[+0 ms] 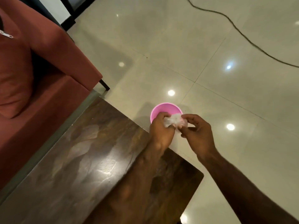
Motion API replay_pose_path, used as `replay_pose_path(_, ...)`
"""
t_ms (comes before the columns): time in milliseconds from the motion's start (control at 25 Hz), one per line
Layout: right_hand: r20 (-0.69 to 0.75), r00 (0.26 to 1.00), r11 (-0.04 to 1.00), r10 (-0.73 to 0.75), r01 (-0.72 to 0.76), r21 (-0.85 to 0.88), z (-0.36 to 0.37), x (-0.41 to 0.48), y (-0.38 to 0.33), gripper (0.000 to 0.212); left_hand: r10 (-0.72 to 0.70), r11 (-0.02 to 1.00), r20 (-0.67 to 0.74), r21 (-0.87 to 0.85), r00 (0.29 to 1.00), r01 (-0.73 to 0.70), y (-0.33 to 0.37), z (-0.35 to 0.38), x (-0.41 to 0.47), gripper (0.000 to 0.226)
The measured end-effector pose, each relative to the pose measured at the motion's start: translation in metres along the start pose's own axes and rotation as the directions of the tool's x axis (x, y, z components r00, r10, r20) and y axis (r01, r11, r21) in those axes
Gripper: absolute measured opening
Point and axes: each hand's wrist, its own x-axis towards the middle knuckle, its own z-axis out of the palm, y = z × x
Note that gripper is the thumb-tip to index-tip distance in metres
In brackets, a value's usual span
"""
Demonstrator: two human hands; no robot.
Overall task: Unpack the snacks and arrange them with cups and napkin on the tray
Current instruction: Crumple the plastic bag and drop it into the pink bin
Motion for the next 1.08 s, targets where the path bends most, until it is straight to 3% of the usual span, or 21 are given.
replay_pose_path(160, -0.02, 0.999, 0.999, 0.026, -0.027, -0.04, 0.027, 0.093, 0.038, 0.036, -0.106, 0.992, 0.136, 0.089, 0.985, 0.095, -0.014, 0.028, 0.094, 0.03)
replay_pose_path(280, 0.053, 0.985, 0.985, 0.166, -0.163, -0.055, 0.038, 0.136, 0.061, 0.054, -0.222, 0.946, 0.175, 0.278, 0.959, 0.168, -0.036, 0.026, 0.133, 0.068)
replay_pose_path(360, 0.064, 0.976, 0.977, 0.207, -0.203, -0.057, 0.037, 0.143, 0.071, 0.057, -0.24, 0.921, 0.149, 0.347, 0.959, 0.176, -0.045, 0.02, 0.139, 0.074)
replay_pose_path(800, 0.109, 0.974, 0.979, 0.199, -0.203, 0.023, 0.005, 0.081, 0.031, 0.047, -0.135, 0.966, 0.206, 0.246, 0.969, 0.082, -0.022, 0.001, 0.084, 0.067)
replay_pose_path(1080, 0.194, 0.969, 0.987, 0.154, -0.161, 0.019, 0.017, 0.016, -0.006, 0.032, -0.066, 0.991, 0.154, 0.127, 0.986, 0.046, -0.016, -0.042, 0.012, 0.063)
